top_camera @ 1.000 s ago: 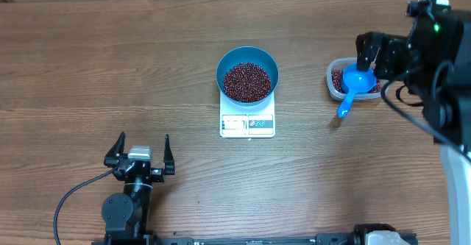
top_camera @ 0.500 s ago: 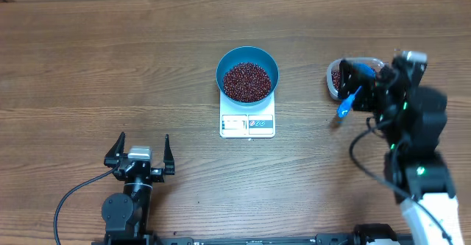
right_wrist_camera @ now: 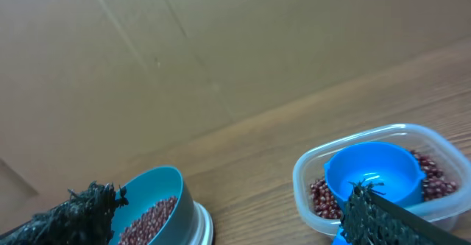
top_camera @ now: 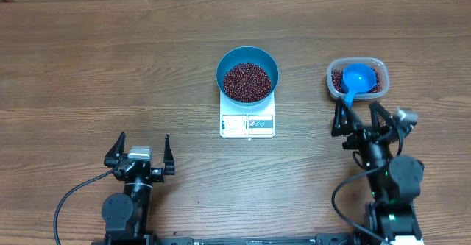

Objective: Scoop item into bowl and weigh 150g on scale

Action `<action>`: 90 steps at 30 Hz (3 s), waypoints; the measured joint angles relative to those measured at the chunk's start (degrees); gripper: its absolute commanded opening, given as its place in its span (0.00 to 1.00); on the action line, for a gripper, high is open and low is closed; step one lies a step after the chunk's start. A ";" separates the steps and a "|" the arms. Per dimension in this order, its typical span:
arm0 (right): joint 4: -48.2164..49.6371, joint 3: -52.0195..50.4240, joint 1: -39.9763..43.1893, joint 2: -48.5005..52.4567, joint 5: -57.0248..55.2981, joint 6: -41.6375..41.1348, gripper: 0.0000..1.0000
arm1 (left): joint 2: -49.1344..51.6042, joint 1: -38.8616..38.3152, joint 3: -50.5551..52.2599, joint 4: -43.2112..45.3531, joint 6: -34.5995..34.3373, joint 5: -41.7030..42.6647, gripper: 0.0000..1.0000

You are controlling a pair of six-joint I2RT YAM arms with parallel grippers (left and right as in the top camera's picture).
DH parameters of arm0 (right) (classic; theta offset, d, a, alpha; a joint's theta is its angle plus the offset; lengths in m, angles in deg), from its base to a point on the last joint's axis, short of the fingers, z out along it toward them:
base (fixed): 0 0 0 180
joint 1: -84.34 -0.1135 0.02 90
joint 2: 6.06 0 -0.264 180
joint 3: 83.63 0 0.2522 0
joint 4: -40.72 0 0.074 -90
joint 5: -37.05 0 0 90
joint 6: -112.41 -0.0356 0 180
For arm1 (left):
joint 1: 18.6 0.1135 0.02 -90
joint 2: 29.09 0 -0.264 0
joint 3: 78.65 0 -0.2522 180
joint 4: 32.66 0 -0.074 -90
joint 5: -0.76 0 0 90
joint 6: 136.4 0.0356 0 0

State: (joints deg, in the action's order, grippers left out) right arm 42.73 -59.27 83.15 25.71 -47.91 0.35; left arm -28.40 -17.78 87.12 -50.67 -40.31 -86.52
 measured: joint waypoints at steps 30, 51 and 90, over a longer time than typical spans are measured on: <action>-17.90 -9.53 -4.20 -27.87 -8.68 -0.22 1.00 | 0.00 0.00 0.00 0.00 0.00 -0.02 1.00; -20.92 -9.53 -4.22 -30.93 -5.20 5.64 1.00 | 0.00 0.00 0.00 -0.02 0.02 0.00 0.99; -20.90 -9.53 -4.20 -30.93 -2.51 5.60 1.00 | 0.00 0.00 0.00 0.00 0.00 0.00 0.99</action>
State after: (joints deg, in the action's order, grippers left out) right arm 21.83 -68.80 78.95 -5.22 -50.43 5.94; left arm -28.40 -17.78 87.12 -50.67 -40.31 -86.52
